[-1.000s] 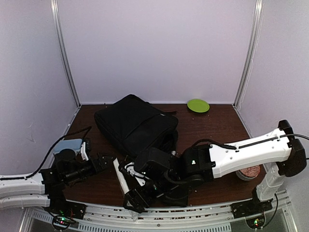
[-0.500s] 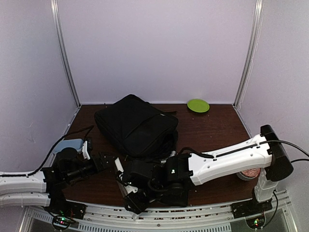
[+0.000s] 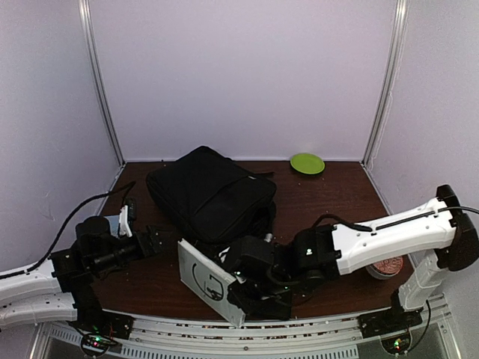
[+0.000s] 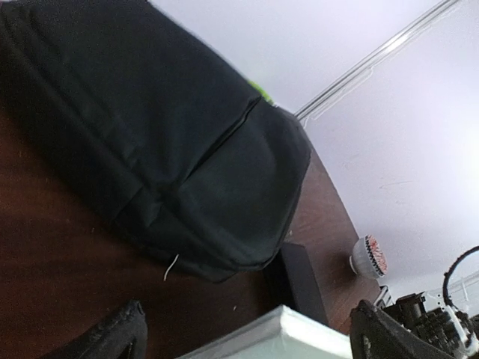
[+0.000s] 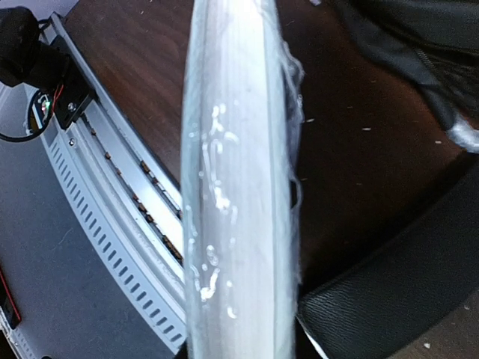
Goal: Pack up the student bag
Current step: Pick up the book from the center of the board, then place the book in the student bag.
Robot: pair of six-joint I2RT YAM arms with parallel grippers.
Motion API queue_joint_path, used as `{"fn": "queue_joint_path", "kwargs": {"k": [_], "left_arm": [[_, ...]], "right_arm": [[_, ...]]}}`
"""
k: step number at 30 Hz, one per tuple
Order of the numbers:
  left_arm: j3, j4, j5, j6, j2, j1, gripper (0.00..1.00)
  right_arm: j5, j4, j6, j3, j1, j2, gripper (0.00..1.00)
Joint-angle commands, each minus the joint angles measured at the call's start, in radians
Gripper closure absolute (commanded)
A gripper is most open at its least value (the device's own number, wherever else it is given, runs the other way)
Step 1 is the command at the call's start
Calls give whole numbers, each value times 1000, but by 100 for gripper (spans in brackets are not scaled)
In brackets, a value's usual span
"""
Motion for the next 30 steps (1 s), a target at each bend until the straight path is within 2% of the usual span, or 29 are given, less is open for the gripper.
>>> {"fn": "queue_joint_path", "kwargs": {"k": [1, 6, 12, 17, 25, 30], "left_arm": [[186, -131, -85, 193, -52, -2, 2], [361, -212, -109, 431, 93, -3, 2], [661, -376, -70, 705, 506, -20, 2], [870, -433, -127, 798, 781, -63, 2], [1163, -475, -250, 953, 1103, -138, 2], [1324, -510, -326, 981, 1277, -177, 2]], "right_arm": [[221, -13, -52, -69, -56, -224, 100], [285, -79, -35, -232, -179, -461, 100], [218, 3, -11, -431, -331, -706, 100], [127, 112, -7, -513, -385, -823, 100], [258, -44, 14, -491, -401, -904, 100], [326, -90, 28, -518, -408, -982, 100]]}}
